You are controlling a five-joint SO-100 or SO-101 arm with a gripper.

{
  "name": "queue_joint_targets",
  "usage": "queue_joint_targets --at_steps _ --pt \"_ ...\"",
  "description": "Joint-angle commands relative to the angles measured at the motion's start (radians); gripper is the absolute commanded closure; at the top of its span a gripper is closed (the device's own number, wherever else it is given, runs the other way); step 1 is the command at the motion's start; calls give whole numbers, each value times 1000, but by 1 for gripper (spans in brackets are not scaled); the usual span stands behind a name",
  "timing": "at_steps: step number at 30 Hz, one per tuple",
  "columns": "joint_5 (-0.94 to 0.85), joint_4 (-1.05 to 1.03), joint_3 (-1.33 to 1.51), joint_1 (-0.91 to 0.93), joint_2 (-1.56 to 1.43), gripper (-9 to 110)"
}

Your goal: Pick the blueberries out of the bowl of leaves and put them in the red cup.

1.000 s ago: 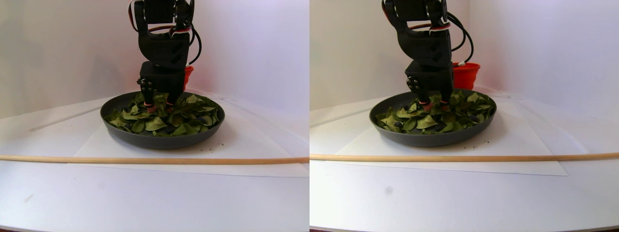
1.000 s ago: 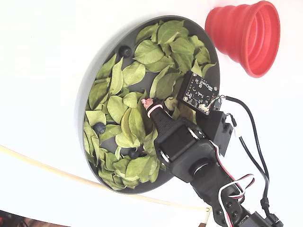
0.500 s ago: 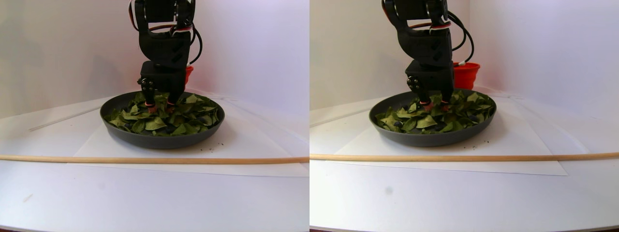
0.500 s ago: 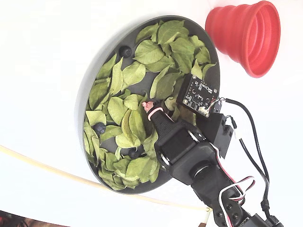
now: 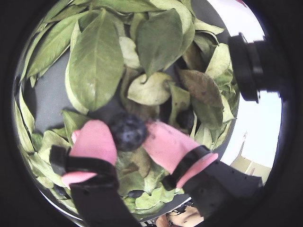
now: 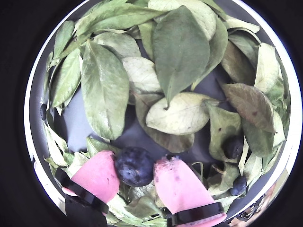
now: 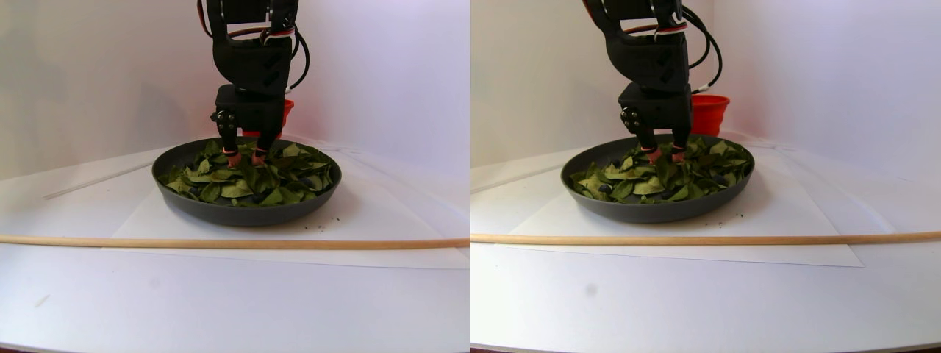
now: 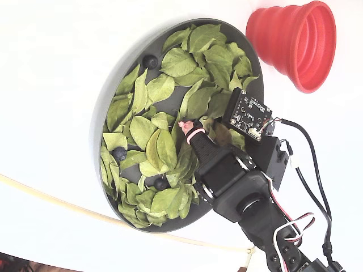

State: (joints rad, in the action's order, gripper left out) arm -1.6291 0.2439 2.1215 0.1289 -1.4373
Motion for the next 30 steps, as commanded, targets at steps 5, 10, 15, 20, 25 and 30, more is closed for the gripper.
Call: queue_joint_targets --at_steps 5,10,15,20,25,30 --pt "-11 -14 21 3 -137 89" --pt "-11 -34 31 0 -172 89" --pt "-17 -49 46 -2 -207 89" --pt "-28 -64 57 0 -239 89" --pt "-35 -87 58 12 -281 89" --pt "-41 -103 60 20 -321 89"
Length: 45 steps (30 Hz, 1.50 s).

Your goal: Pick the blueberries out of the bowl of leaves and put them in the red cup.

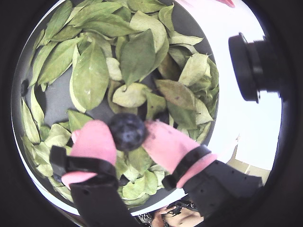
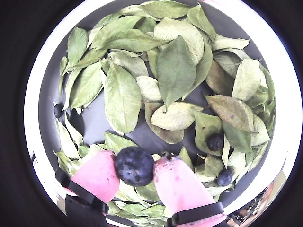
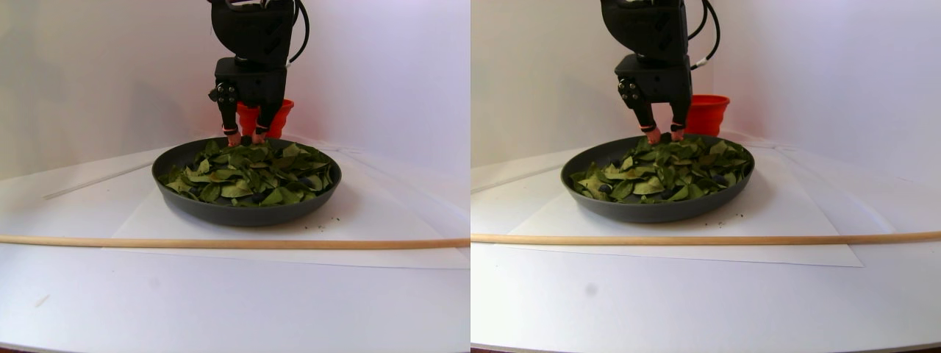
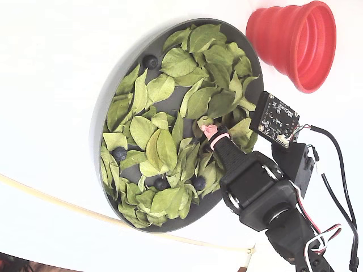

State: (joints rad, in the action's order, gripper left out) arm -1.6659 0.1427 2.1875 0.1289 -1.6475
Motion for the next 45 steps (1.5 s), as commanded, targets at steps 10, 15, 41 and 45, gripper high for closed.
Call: queue_joint_targets --at_steps 10,15,41,45 --pt "-18 -14 -29 38 -141 89" --pt "-20 -14 -58 48 -138 89" --pt "-23 -14 -230 94 -95 89" --pt "-21 -14 -255 95 -95 89"
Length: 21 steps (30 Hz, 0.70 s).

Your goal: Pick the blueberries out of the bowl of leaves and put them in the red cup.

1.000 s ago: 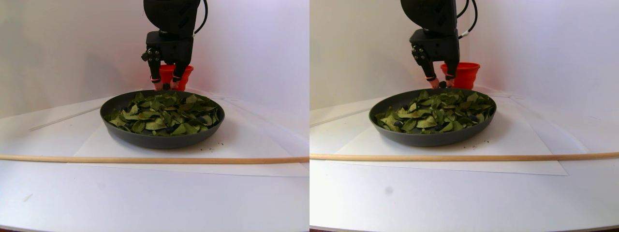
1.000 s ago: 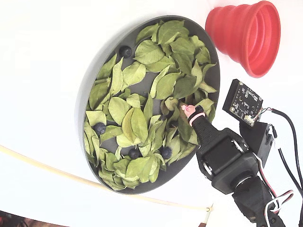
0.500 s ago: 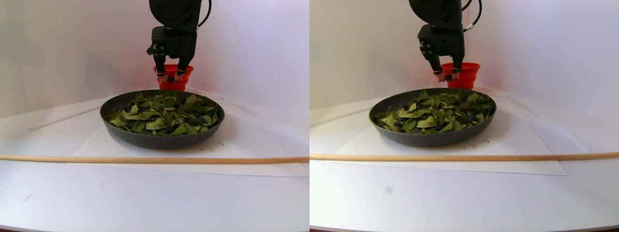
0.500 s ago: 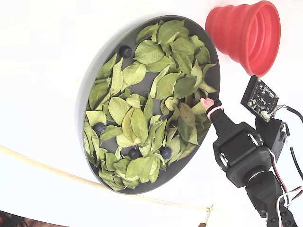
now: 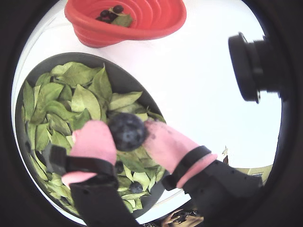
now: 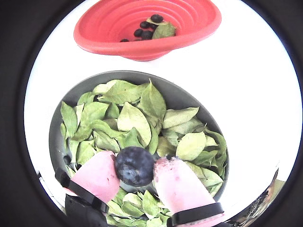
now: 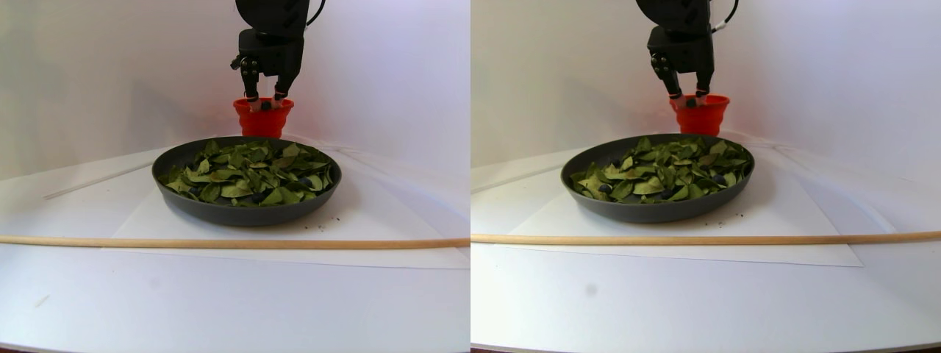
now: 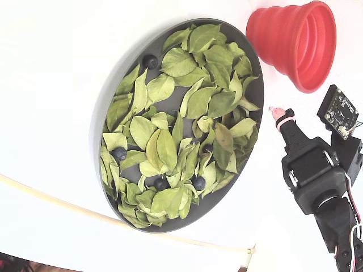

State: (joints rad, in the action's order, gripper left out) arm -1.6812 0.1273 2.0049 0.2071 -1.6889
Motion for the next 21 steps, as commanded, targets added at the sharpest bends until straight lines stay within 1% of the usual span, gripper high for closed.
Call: queue_joint_targets --at_steps 1,21 --pt "-6 2 -77 17 -55 89" --pt "6 3 -213 3 -20 89"
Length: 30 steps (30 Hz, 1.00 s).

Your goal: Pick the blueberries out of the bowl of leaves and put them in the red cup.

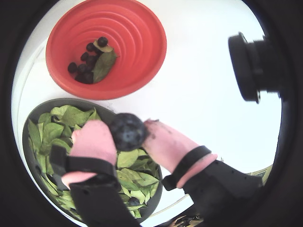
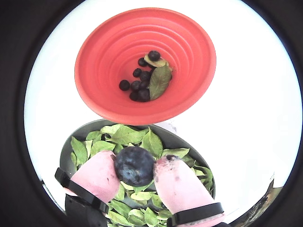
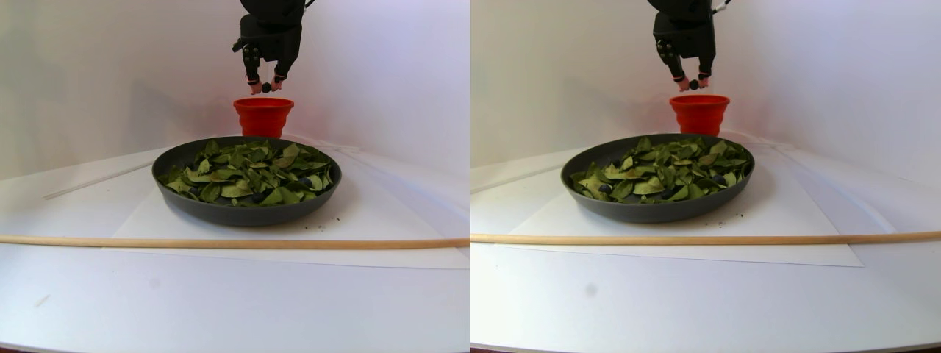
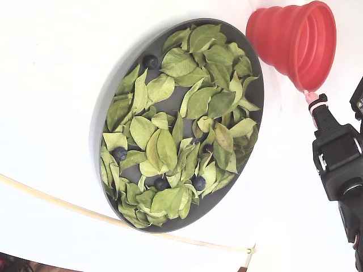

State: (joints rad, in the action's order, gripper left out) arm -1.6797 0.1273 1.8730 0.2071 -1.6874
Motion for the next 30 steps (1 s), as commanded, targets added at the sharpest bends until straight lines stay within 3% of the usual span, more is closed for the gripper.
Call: queue_joint_targets --at_steps 1,30 --pt "5 3 -87 3 -18 89" --pt "32 81 -313 -8 181 89"
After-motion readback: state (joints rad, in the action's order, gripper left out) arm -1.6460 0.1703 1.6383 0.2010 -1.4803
